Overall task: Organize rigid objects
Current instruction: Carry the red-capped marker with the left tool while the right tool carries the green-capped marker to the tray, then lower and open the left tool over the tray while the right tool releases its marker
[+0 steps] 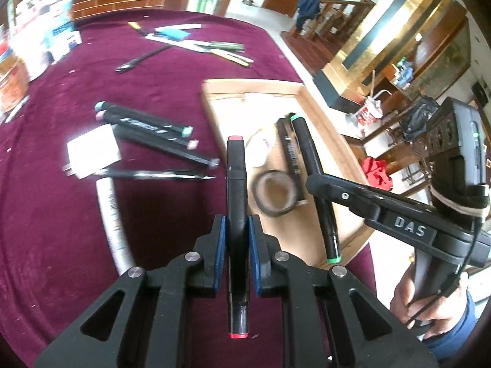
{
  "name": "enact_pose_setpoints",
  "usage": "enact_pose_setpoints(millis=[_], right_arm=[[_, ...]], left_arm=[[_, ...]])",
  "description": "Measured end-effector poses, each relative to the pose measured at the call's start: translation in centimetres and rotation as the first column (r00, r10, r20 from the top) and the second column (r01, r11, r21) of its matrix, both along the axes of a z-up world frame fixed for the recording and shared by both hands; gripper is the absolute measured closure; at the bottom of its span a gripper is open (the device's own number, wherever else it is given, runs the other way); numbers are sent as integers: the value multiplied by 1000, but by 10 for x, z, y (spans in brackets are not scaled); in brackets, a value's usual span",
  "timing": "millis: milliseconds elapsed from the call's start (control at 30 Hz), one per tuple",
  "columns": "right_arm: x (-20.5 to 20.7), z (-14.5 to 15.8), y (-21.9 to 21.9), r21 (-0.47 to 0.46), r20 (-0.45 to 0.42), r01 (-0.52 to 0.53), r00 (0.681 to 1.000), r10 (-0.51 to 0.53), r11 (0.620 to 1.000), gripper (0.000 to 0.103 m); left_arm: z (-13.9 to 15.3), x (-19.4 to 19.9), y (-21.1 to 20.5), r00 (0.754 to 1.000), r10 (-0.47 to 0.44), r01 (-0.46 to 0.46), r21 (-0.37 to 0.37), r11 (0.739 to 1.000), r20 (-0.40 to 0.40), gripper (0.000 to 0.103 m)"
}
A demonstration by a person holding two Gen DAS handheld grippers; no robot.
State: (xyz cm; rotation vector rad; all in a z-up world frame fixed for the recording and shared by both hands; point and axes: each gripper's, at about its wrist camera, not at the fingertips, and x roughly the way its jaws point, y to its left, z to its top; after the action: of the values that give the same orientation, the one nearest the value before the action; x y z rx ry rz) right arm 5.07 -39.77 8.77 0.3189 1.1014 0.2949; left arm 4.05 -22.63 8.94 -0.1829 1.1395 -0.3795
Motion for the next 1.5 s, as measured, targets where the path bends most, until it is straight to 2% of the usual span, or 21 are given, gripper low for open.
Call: enact_pose_setpoints(millis=[133, 400, 867, 1500], right_arm=[[4, -12, -27, -17, -32, 36, 999, -36, 999, 90], [7, -29, -45, -49, -64, 15, 998, -18, 999, 90], [28, -51, -45, -84, -120, -23, 993, 12, 996, 90], [30, -53, -43, -89, -126, -30, 992, 19, 996, 90]], left_arm=[[-4, 7, -30, 1000, -26, 26, -8, 1000, -11, 91], [-24, 20, -67, 997, -47, 46, -21, 999, -68, 91], [-41, 29, -73, 996, -2, 3, 15, 1000, -94, 91], [-52, 26, -75, 993, -4, 6, 21, 1000, -116, 91]])
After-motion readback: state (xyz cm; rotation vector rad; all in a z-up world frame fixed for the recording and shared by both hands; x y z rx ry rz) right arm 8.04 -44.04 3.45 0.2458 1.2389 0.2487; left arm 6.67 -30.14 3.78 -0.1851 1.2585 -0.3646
